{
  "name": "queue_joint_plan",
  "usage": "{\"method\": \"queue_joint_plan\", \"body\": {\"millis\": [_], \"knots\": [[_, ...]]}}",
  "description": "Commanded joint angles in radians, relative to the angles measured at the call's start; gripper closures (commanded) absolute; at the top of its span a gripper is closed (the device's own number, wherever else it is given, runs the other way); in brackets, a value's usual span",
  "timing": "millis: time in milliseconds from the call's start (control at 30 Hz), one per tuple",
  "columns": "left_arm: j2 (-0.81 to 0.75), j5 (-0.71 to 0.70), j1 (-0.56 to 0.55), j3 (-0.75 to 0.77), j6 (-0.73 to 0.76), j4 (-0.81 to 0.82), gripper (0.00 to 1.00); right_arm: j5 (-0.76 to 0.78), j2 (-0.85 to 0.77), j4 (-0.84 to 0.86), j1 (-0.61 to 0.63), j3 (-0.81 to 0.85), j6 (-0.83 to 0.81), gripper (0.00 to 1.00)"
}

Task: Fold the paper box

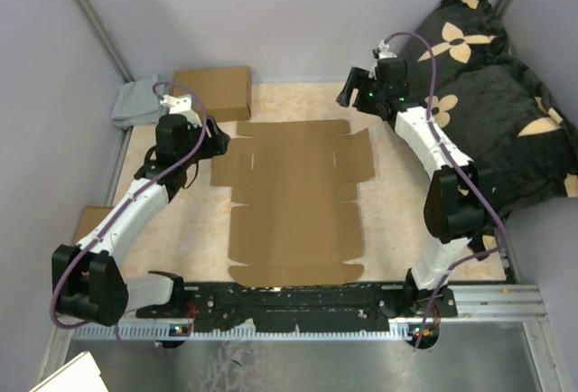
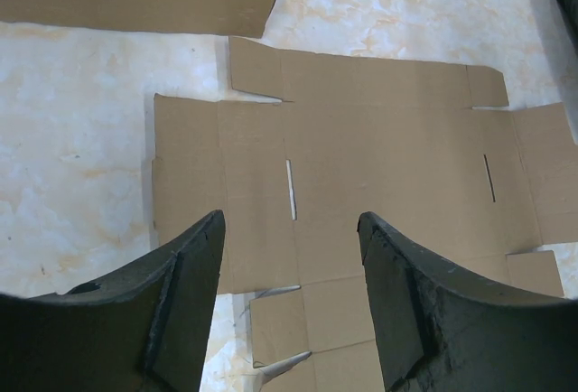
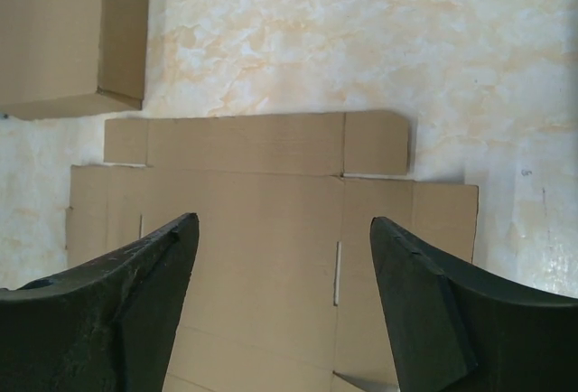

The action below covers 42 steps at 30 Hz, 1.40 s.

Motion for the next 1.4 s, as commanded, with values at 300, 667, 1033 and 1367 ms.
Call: {"method": "queue_joint_plan", "body": {"millis": [300, 667, 1033, 1367], "knots": [[0.014, -0.009, -0.011, 0.04, 0.016, -0.025, 0.28, 0.101, 0.365, -0.195, 0.022, 0.429, -0.07, 0.21], [0.429, 0.091, 0.038, 0.325, -0.01, -0.061, 0.14, 0.124, 0.128, -0.094, 0.04, 0.099, -0.018, 0.16], [0.853, -0.017, 0.037, 0.678, 0.046, -0.108, 0.18, 0.078, -0.375, -0.034, 0.052, -0.355, -0.061, 0.09], [0.926, -0.029, 0.033, 0.719, 0.063, -0.108, 0.21, -0.003, -0.534, 0.023, 0.052, -0.524, -0.012, 0.08]]}}
